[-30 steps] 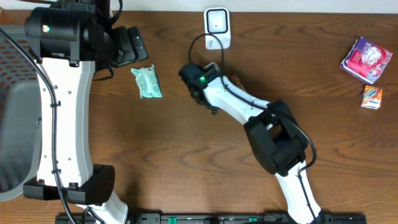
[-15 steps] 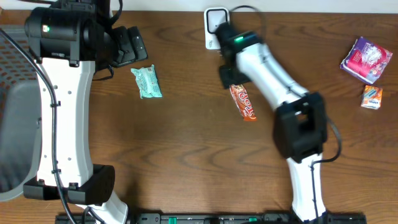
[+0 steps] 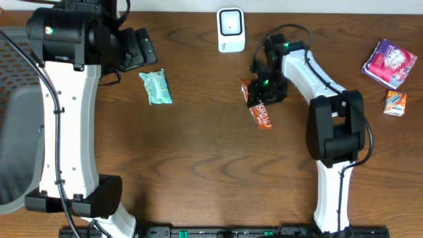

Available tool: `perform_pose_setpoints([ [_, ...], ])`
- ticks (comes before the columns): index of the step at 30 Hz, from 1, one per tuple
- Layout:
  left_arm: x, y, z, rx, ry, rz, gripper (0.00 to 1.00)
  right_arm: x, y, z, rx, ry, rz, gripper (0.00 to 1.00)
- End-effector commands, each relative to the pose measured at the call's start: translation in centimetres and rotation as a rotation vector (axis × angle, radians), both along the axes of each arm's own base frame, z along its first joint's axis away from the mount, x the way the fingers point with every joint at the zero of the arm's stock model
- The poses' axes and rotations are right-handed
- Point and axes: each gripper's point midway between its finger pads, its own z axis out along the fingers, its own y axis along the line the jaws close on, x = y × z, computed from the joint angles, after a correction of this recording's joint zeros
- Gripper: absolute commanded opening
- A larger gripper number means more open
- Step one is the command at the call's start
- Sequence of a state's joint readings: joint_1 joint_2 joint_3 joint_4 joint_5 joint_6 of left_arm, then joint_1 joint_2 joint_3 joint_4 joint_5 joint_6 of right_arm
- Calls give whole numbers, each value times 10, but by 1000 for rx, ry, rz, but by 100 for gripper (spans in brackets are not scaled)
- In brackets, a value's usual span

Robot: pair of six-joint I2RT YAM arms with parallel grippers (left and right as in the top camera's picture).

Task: Scan the item barcode
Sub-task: 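Hold the red bar up in front of the scanner window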

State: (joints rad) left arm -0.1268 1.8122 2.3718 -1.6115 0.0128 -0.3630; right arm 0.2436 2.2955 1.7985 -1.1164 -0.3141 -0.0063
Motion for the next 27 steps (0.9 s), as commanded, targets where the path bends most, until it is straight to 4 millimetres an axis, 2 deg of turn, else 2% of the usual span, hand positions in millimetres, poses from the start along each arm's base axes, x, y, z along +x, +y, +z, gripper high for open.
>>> perform_pose_setpoints([
  [1,-16,4,-8,16,79,5,98,-12,13,-15,6,20,22,43],
  [2,-16,4,-8,16,79,5,98,-13,15,-19,-2,16,21,22],
  [3,-16,4,-8,16,79,5,98,-15,17,-22,-2,15,28,13],
  [4,-16,4,-8,16,79,5,98,-17,19,-24,-4,16,35,8],
  [9,-16,4,-8,16,79,5,98,-26,27,-34,-59,10,60,1],
  [13,-16,4,-8,16,79,4,98,-23,42,-29,-47,-1,19,1],
  [16,-16,4,-8,16,80,5,98,-6,54,-7,-22,-66,-1,1],
  [23,-16,4,-8,16,79,5,98,62,73,81,70,-331,-24,1],
  [25,-16,4,-8,16,79,5,98,78,77,98,84,-401,-29,1],
  [27,-16,4,-8,16,79,5,98,92,80,107,96,-463,-39,1],
])
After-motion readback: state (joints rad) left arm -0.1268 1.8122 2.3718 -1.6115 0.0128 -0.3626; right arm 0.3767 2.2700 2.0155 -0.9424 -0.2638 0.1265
